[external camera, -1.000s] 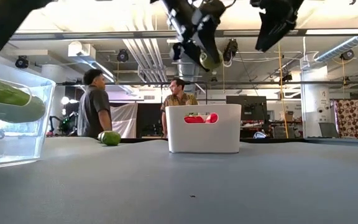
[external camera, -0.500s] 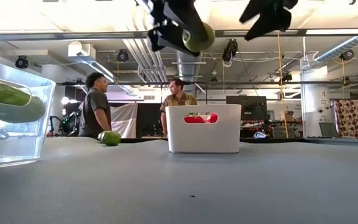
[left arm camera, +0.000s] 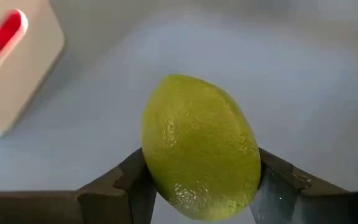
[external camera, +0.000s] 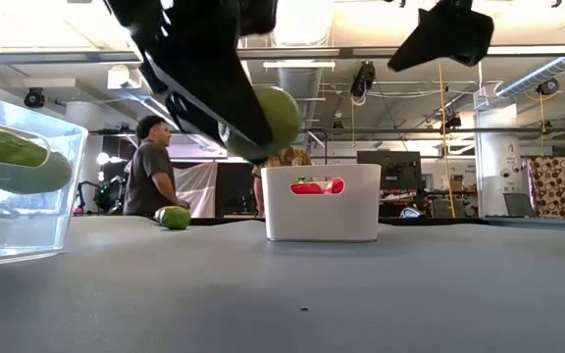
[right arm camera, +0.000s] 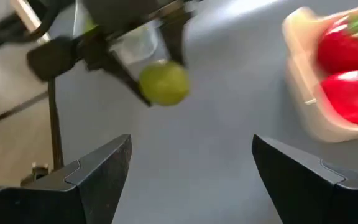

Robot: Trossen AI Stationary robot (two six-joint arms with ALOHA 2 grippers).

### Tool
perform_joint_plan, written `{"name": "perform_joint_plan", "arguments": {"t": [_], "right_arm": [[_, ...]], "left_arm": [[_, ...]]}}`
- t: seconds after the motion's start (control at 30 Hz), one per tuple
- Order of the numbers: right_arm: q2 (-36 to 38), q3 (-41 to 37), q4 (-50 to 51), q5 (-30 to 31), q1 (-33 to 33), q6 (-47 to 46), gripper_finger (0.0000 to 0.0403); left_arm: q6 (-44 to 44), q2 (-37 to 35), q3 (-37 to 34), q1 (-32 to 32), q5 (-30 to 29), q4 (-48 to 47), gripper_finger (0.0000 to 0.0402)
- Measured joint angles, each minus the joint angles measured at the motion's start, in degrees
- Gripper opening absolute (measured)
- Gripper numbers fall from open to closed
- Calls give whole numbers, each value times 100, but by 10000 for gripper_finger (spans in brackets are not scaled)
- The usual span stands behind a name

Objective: Sort produce into baskets
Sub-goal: Put the bottom left lime into the black transparent bin

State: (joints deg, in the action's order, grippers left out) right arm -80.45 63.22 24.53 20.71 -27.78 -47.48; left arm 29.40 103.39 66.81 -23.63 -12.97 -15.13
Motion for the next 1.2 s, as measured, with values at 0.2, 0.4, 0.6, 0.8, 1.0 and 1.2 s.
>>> {"name": "perform_joint_plan", "arguments": {"t": [0.2,0.4,0.6,0.8,1.0,1.2], "right_arm": [[-888,426,41,-22,-397,109,325],[-1623,863,62,-13,-388,535,325],[-2108,1229,240,26,-185,1099,325],[-2332,1434,800,33,-105,1112,325],[-2461,1390,807,-3,-65,1222,330],[-2461,1386,687,30,30,1287,360]], "left_arm": [[114,271,-348,27,-134,402,200],[119,626,-387,28,-309,477,217],[167,855,-367,32,-374,483,221],[180,841,-363,34,-407,455,221],[326,676,-378,32,-414,292,222],[481,614,-378,25,-304,307,256]]}}
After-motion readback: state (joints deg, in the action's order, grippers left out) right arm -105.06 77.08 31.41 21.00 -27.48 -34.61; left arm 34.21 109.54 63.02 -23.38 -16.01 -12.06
